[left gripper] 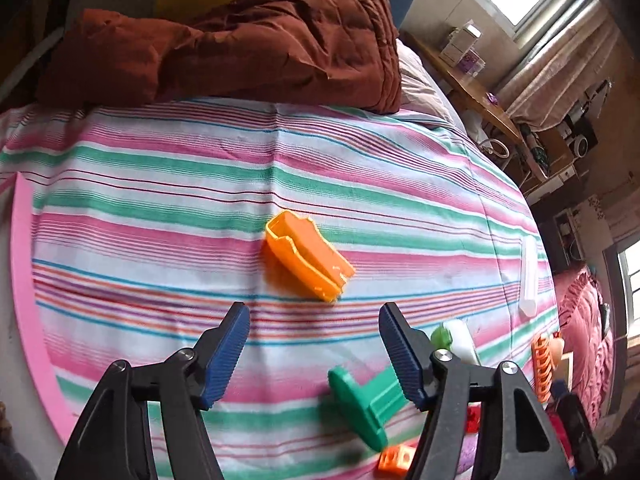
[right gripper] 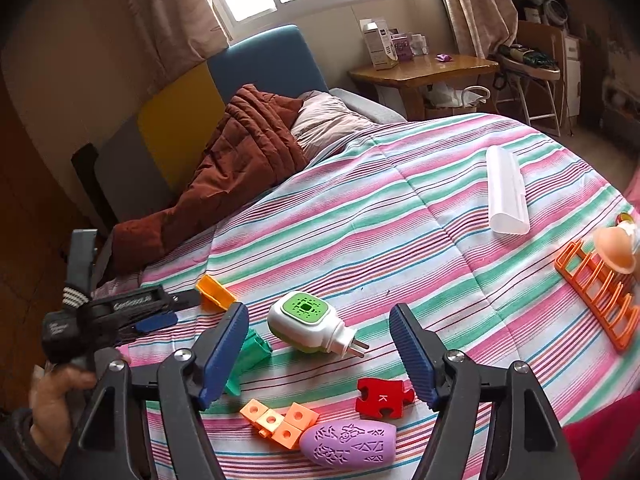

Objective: Organize rigid objects
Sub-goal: 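Grasp the orange clip with the left gripper, then grasp the white-and-green plug device with the right gripper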

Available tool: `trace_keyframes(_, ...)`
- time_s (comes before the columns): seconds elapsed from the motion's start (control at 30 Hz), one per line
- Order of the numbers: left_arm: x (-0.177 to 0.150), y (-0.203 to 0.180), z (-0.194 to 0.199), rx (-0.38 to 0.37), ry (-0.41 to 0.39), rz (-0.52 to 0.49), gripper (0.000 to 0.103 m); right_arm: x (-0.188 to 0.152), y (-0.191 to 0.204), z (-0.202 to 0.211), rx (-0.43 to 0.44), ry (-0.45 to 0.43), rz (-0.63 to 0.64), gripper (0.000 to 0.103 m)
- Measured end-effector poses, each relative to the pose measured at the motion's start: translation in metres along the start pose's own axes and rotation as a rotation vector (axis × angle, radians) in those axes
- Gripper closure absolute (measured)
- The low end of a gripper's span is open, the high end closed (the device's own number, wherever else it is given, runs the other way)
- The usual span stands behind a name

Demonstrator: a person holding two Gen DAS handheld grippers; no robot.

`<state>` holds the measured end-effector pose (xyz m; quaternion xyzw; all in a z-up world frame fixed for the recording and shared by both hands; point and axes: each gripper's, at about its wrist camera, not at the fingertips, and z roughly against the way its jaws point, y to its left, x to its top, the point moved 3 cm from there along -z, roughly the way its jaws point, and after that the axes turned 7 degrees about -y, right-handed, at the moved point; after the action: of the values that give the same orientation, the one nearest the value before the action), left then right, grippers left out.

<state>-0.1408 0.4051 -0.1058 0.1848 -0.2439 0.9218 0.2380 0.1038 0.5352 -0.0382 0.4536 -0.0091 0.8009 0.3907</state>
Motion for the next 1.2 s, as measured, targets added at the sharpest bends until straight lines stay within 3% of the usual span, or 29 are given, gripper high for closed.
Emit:
trace_keyframes(0.33, 0.024, -0.004, -0.044, 0.029, 0.042, 0.062, 0.036, 0.002, 0.001, 0.001, 0.017, -0.003, -0.014, 0.029)
trace_keyframes(0.5, 0.028, -0.010, -0.058, 0.064, 0.034, 0.018, 0.036, 0.002, -0.001, 0.000, 0.016, 0.001, -0.016, 0.028)
trace_keyframes(0.57, 0.028, -0.014, -0.061, 0.086, 0.028, -0.020, 0.044, 0.001, -0.002, -0.002, 0.012, 0.006, -0.017, 0.028)
trace_keyframes(0.63, 0.026, -0.015, -0.061, 0.123, 0.015, -0.078, 0.073, 0.000, -0.003, -0.003, 0.012, 0.011, -0.022, 0.028)
trace_keyframes(0.67, 0.023, -0.014, -0.060, 0.120, 0.014, -0.098, 0.074, 0.000, -0.003, -0.002, 0.012, 0.011, -0.025, 0.028)
trace_keyframes(0.83, 0.008, -0.008, -0.045, 0.117, 0.004, -0.194, 0.077, 0.001, -0.005, -0.002, 0.007, 0.008, -0.029, 0.028)
trace_keyframes(1.0, -0.012, 0.008, -0.019, 0.104, -0.008, -0.187, 0.077, 0.002, -0.010, -0.004, -0.002, 0.015, -0.040, 0.028)
trace_keyframes(1.2, -0.044, 0.013, 0.035, 0.092, -0.087, -0.246, 0.077, 0.000, -0.023, -0.011, -0.009, 0.040, -0.099, 0.028)
